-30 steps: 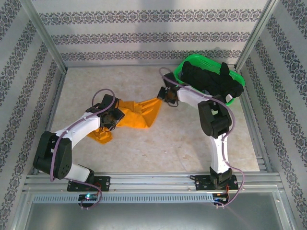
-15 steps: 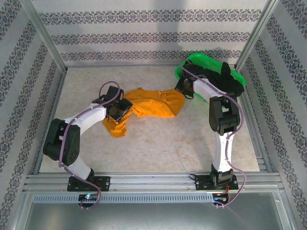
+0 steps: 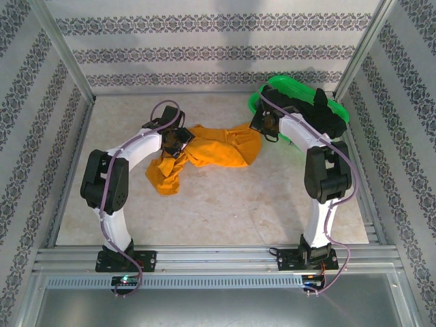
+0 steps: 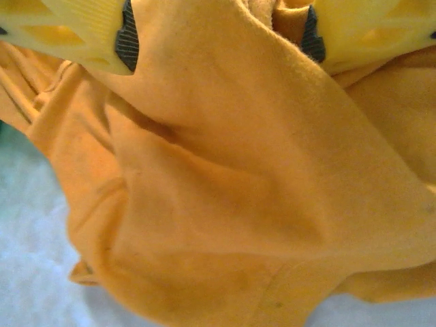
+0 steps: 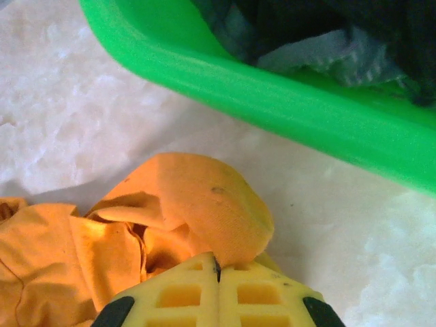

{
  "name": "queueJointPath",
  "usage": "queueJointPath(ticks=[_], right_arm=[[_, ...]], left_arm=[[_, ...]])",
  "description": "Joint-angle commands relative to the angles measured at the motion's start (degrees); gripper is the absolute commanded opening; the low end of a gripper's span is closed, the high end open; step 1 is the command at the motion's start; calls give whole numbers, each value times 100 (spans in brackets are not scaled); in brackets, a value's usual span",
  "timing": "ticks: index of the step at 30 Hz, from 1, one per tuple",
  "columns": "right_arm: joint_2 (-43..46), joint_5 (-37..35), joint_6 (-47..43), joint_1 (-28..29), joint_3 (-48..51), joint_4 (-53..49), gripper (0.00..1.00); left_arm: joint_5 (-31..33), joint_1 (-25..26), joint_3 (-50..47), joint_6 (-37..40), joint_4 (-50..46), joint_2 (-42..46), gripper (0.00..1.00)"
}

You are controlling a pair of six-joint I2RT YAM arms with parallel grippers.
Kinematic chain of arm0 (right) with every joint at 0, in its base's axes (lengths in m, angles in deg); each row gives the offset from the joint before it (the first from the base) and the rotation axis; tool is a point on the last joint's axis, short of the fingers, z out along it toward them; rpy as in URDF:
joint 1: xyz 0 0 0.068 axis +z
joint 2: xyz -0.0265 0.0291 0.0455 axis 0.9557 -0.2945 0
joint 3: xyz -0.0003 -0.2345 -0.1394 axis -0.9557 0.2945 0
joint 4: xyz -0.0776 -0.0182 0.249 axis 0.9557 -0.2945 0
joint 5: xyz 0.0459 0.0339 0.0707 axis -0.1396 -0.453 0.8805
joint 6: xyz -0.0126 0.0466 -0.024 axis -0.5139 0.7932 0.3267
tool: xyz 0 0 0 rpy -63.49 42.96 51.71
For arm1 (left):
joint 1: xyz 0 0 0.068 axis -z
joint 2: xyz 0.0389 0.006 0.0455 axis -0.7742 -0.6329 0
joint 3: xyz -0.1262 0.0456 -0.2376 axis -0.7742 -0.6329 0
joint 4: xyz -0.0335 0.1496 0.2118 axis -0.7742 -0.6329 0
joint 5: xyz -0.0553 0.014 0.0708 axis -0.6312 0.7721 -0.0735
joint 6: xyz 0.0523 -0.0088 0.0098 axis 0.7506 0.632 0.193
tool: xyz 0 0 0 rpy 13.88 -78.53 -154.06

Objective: Fold and stack the t-shirts

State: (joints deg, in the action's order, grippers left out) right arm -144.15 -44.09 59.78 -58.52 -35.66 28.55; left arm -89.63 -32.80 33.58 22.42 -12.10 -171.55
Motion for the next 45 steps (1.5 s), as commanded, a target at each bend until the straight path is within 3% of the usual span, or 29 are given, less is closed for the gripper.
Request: queueJointPath(ticks=[1, 3, 5, 6, 12, 29, 39, 45], right_arm=[[162, -114, -93, 110, 79, -173, 0], [198, -157, -85, 140, 86, -202, 0], [267, -191, -76, 160, 121, -203, 0], [305, -187, -64, 157, 140, -203, 0], [882, -12, 79, 77, 268, -95, 0], [2545, 1338, 624, -431, -591, 810, 0], [4154, 1530, 604, -504, 300, 1542, 0], [4578, 1589, 610, -508, 791, 1482, 0]], left_arm=[[-74, 27, 420, 192, -437, -238, 52], [-67, 27, 603, 307, -573, -379, 33], [-32, 21, 641, 372, -686, -361, 5], [32, 18, 639, 385, -754, -300, 0], [516, -114, 324, 362, -819, 730, 0], [834, -1141, -40, 802, -167, 3987, 0], [1018, -1222, -645, 1261, 116, 5845, 4], [1115, -1218, -959, 1101, -92, 6120, 5]])
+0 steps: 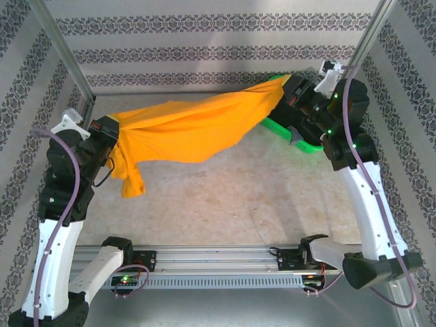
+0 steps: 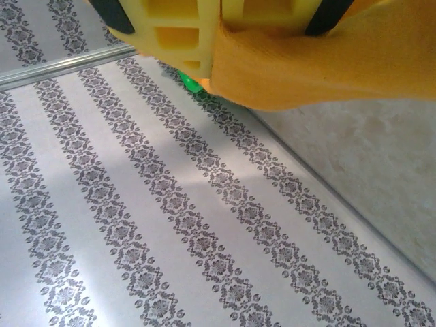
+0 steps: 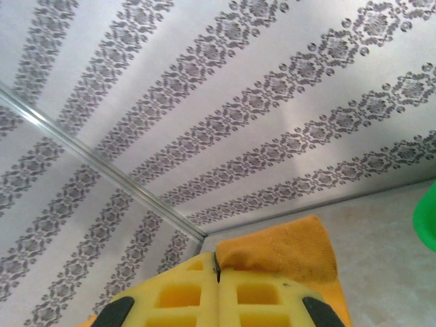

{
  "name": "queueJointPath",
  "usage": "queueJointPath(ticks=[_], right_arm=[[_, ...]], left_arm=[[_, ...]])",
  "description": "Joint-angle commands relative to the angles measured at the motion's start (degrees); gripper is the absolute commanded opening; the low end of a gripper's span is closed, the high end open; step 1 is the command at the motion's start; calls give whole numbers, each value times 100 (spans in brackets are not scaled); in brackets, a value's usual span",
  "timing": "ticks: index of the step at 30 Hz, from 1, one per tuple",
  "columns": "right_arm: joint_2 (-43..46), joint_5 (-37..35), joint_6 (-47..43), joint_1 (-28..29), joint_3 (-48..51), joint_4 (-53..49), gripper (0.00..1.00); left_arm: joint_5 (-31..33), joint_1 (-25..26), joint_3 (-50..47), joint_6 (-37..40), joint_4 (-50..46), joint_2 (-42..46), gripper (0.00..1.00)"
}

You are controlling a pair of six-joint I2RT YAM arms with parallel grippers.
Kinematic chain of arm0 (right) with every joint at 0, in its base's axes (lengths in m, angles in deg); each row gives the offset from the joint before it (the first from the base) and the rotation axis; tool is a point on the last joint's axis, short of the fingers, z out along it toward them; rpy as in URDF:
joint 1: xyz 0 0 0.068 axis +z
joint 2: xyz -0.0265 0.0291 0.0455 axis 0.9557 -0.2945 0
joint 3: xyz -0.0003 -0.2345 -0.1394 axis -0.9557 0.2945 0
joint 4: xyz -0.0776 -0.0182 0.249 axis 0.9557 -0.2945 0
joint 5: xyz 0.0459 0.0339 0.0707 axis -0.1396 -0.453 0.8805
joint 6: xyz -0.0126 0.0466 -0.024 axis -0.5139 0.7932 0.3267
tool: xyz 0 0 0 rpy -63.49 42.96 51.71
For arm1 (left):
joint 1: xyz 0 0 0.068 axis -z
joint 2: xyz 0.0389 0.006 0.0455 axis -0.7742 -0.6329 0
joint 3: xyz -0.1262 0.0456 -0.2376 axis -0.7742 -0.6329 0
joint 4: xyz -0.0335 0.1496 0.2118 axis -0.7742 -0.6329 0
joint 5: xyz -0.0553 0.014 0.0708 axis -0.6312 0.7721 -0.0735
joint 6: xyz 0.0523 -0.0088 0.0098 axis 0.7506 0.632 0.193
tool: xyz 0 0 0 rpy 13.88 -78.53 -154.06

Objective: Fold and stack the t-shirts

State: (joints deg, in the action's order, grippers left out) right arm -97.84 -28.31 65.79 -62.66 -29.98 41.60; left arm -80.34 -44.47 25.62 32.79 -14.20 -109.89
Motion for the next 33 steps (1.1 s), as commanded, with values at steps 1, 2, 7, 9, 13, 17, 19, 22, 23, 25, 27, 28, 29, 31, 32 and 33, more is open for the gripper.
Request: queueJointPath(ticks=[1, 2, 7, 9, 13, 17, 19, 22, 23, 25, 27, 28, 29, 31, 32, 33], right_arm=[[-102, -21, 15, -90, 271, 176, 0], [-216, -24, 45, -92, 293, 175, 0], [-1446, -14, -43, 109, -111, -21, 0], [-2163, -84, -96, 224, -420, -232, 0], [-3494, 34, -265, 277, -1203, -945, 25], [-3824, -147, -626, 420, -1301, -1647, 57], [-3560, -302, -739, 526, -860, -1731, 61], [-2901, -585, -921, 790, 182, -1747, 62], [-2664, -647, -1000, 920, 554, -1732, 62], [-2266, -739, -1211, 1232, 1264, -1716, 62], [-1896, -892, -1508, 1741, 1910, -1669, 63], [-1783, -1006, -1669, 2002, 2121, -1682, 65], [-1691, -1088, -1839, 2337, 2359, -1691, 67], [-1664, -1036, -2021, 2787, 2633, -1692, 70], [-1692, -991, -2104, 2997, 2718, -1669, 71], [-1771, -953, -2189, 3228, 2737, -1666, 72]], left_arm=[[185, -49, -230, -10, 128, -94, 5], [205, -47, -318, -47, 145, -192, 4], [432, -141, -460, 84, 32, -1229, 0], [499, -297, -420, 290, 21, -1936, 0], [-138, -763, -159, 699, 17, -3219, 26], [87, -751, -129, 821, -596, -3328, 67], [271, -670, -323, 785, -1093, -3050, 70], [372, -456, -849, 841, -1857, -2532, 69], [258, -376, -1140, 805, -2017, -2330, 69], [16, -237, -1734, 620, -2220, -1919, 70], [-245, -94, -2352, 396, -2219, -1613, 71], [-301, -50, -2577, 331, -2140, -1536, 71], [-387, -41, -2788, 291, -1961, -1484, 72], [-484, -29, -3011, 255, -1522, -1570, 79], [-526, -29, -3040, 307, -1225, -1714, 82], [-572, -30, -3027, 374, -955, -1936, 82]])
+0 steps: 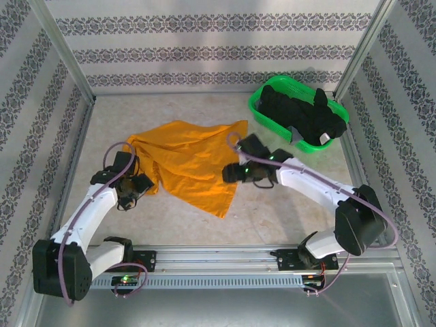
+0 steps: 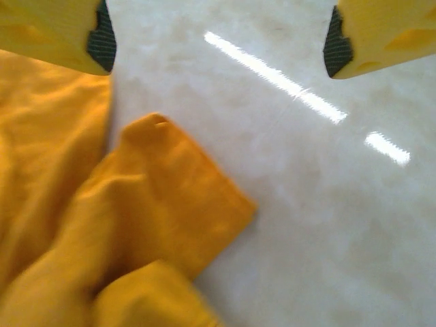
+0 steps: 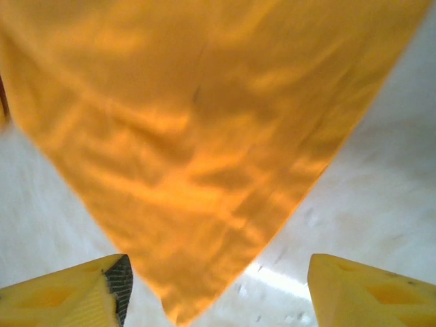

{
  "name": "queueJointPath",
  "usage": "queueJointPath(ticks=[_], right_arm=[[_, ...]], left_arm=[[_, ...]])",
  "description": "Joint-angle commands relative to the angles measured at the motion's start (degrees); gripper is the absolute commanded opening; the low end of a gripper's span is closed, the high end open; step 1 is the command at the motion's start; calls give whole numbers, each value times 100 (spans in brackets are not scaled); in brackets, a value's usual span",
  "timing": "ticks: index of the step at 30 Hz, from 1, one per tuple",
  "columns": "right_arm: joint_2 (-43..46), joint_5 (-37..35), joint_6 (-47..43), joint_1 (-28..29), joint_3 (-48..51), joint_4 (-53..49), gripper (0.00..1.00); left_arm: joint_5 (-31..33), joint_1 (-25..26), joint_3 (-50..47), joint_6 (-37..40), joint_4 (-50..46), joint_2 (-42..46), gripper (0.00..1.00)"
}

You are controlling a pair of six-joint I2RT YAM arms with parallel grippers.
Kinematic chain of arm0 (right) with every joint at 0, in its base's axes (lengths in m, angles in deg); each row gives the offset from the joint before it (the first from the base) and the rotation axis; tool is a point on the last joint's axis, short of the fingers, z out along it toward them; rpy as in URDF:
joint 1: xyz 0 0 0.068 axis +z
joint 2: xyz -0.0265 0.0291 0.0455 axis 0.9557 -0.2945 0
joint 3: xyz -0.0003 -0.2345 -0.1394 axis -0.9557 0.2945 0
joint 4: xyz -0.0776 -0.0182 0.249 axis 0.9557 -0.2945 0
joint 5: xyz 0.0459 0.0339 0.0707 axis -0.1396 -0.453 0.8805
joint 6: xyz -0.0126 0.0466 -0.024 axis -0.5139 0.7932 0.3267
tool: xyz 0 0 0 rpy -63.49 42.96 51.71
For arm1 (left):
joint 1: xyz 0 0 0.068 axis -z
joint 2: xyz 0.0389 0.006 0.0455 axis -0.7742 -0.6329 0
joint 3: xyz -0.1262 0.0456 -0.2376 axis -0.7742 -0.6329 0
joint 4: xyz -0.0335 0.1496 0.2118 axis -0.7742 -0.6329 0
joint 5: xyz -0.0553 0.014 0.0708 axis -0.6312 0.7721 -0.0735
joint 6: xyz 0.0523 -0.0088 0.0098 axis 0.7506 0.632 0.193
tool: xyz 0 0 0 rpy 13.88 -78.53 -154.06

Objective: Fold and stack the t-shirts

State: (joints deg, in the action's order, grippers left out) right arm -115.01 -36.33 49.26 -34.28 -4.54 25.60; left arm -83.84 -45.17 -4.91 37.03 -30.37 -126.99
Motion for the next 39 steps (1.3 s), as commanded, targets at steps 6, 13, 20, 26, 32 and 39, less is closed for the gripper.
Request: queueJointPath(ticks=[6, 13, 20, 26, 32, 39], right_arm=[[-1052, -471, -1048, 1303, -215, -396, 74], [-2253, -761, -1186, 1533, -933, -586, 69], [-2862, -887, -995, 1417, -1451, -848, 8], [-1868, -957, -699, 764, -1451, -624, 0], [-1098, -520, -831, 96, -2295, -654, 0], [-450, 4, -702, -641, -3112, -355, 0]], left_arm=[[-244, 41, 461, 265, 1445, -1750, 81], [-56, -56, 507, 382, 1890, -2449, 55], [159, -129, 887, 477, 1582, -2033, 0], [400, -209, 1550, 523, 939, -1064, 0], [619, -367, 2352, 482, 574, -383, 0], [820, -655, 3276, 524, 504, 230, 0]])
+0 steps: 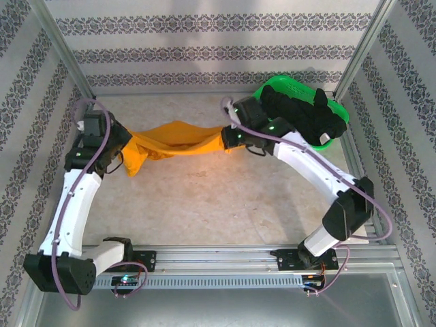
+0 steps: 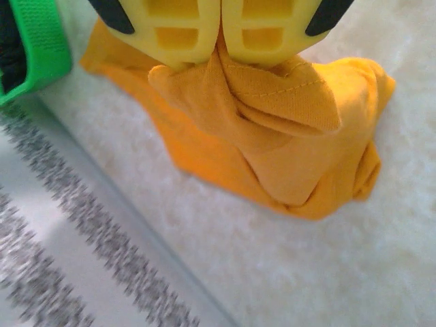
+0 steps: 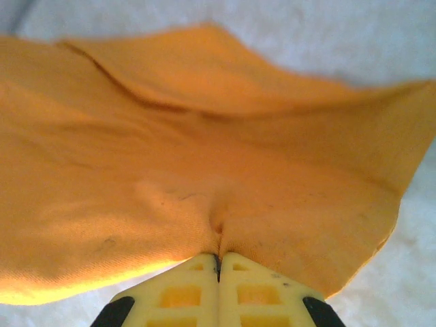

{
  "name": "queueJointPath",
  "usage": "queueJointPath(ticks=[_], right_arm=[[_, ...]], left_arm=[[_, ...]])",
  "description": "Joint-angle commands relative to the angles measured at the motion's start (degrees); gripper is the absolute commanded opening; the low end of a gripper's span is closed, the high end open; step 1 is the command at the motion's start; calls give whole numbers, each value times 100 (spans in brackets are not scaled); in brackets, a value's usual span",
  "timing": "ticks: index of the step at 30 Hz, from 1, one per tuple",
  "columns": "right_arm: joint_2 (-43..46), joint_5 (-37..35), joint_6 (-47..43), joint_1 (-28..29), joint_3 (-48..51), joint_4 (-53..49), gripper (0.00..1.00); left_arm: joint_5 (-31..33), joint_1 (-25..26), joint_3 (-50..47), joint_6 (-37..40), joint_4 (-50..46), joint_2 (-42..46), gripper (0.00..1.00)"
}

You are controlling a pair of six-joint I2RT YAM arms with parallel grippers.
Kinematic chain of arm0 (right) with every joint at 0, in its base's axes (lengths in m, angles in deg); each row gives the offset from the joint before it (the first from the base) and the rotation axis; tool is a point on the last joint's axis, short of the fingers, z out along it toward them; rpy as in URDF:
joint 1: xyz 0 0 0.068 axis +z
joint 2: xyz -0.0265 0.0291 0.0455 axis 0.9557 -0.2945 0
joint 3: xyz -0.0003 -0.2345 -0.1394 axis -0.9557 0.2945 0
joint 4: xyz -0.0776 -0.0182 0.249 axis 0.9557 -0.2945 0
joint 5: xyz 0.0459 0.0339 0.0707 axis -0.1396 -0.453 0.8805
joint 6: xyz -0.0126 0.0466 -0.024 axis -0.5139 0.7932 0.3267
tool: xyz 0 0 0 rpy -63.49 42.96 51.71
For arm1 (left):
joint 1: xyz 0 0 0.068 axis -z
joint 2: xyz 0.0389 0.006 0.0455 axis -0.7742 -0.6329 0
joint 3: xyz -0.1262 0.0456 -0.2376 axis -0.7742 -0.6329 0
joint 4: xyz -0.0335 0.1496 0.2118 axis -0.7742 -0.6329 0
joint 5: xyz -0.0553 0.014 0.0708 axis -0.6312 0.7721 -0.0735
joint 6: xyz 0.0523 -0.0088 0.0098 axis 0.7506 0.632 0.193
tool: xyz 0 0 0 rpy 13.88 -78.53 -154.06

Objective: Fold and stack the t-shirts

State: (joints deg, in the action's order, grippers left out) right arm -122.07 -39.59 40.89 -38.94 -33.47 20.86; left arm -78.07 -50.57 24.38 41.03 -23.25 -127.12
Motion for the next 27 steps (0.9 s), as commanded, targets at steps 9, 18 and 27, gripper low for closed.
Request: queueJointPath(ticks=[9, 18, 27], right_arm=[[1452, 716, 487, -681, -281, 1200, 0], [2282, 961, 1185, -1157, -225, 2152, 0], [779, 957, 1578, -1619, -1276, 2121, 0]], left_arm=[[373, -177, 1217, 221, 50, 1121, 0], [71, -182, 2064, 177, 1047, 1333, 0], [108, -193, 2522, 281, 1461, -344, 0]])
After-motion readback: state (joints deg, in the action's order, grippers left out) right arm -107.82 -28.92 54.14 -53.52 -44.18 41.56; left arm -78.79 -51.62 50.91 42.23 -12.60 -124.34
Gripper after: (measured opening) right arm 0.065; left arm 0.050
